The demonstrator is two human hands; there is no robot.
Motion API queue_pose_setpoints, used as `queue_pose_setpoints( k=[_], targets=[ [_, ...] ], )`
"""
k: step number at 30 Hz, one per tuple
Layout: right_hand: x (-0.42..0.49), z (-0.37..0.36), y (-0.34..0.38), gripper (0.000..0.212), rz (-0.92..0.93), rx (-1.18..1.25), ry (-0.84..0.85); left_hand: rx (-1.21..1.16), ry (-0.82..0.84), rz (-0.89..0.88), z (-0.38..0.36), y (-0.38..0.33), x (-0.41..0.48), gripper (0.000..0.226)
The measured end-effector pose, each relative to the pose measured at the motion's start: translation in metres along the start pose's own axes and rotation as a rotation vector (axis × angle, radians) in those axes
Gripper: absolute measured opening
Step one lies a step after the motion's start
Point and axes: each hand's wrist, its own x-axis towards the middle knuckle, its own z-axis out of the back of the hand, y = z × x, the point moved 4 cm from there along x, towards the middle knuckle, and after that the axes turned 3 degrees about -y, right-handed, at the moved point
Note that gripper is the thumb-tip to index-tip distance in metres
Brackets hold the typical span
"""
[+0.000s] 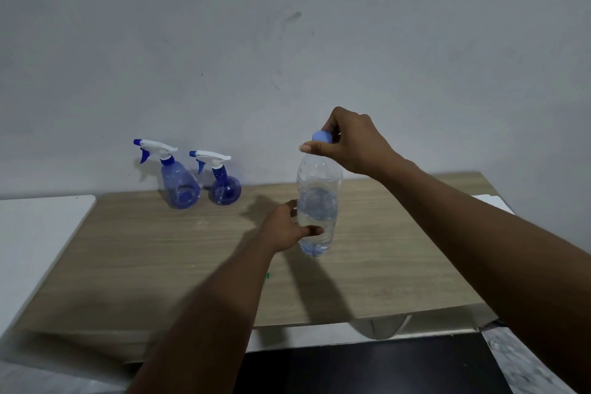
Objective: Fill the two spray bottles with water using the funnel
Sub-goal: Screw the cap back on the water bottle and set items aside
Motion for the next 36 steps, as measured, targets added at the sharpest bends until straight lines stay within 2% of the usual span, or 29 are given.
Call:
queue_pose_setpoints(
  k=[2,7,12,15,21,27,32,36],
  targets=[
    [-0.002,-0.002,-0.001,0.055,0.015,0.032,-0.018,-0.002,0.003,0.004,0.001,0.0,0.0,0.091],
    [-0.007,-0.001,-0.006,0.041,0.134,0.078,0.015,-0.02,0.006,0.008,0.001,-0.001,-0.001,0.09],
    [-0.004,-0.004,-0.006,0.054,0.074,-0.048,-0.027,-0.005,0.016,0.0,0.0,-0.004,-0.001,0.085],
    [-0.006,-0.006,-0.004,0.059,0.057,-0.025,-0.083,-0.011,0.023,0.002,0.001,-0.004,-0.001,0.081],
    [-0.009,-0.005,-0.007,0.045,0.16,0.052,-0.034,-0.022,0.03,0.023,0.001,-0.006,-0.002,0.085],
    [-0.003,-0.012,-0.005,0.058,0.063,-0.066,-0.069,-0.007,0.028,0.034,0.001,-0.009,-0.005,0.085],
    [-0.012,-0.02,-0.014,0.06,0.033,0.099,-0.053,-0.002,0.037,0.053,0.002,-0.009,-0.007,0.088],
    [-0.032,-0.047,-0.039,0.081,-0.052,0.254,0.087,0.04,0.066,0.067,0.009,-0.015,-0.014,0.098]
  ],
)
